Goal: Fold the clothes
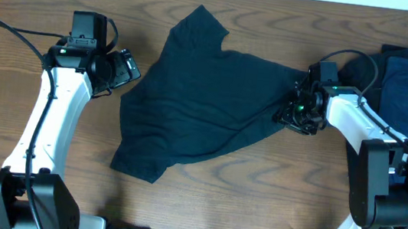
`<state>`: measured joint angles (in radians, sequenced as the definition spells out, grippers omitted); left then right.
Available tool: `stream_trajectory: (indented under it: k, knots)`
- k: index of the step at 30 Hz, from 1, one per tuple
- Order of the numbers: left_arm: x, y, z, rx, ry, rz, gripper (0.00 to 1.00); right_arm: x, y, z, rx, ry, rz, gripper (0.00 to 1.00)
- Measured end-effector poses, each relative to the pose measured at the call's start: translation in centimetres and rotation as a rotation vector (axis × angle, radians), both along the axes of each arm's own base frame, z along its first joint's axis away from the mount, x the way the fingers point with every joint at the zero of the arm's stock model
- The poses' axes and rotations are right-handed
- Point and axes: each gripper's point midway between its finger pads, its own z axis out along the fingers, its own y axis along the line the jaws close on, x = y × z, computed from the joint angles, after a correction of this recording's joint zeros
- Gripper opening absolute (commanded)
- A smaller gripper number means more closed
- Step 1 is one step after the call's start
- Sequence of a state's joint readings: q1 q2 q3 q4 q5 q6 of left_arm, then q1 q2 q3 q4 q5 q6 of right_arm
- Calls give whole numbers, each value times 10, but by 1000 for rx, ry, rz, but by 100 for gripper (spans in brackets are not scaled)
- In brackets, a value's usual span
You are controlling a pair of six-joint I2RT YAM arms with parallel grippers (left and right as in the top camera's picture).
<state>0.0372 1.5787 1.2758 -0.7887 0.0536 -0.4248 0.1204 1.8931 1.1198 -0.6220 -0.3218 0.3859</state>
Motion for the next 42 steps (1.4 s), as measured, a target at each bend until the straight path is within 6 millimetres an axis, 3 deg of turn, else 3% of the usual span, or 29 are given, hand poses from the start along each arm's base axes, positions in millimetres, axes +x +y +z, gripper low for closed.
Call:
stream_trajectory:
  k: [1,5,11,18,23,28,36,39,42]
  knots:
    - [0,0,0,0,0,0,98,0,0,-1,-1,3,-11,20]
    - [0,0,0,0,0,0,98,-4,0,-3,-1,14,-5,11]
    - [0,0,0,0,0,0,98,-33,-4,3,-19,156,-8,15]
    - [0,0,0,0,0,0,98,-40,-5,49,-30,255,-7,23]
    - [0,0,0,0,0,0,98,-56,-6,58,-39,324,-10,25]
    - [0,0,0,0,0,0,98,-57,-7,58,-46,325,-11,20]
    - [0,0,0,0,0,0,98,-61,-19,45,-116,326,-14,24]
    - [0,0,0,0,0,0,98,-62,-21,31,-130,308,-15,36]
    - [0,0,0,0,-1,0,98,-59,-17,14,-131,262,-3,38]
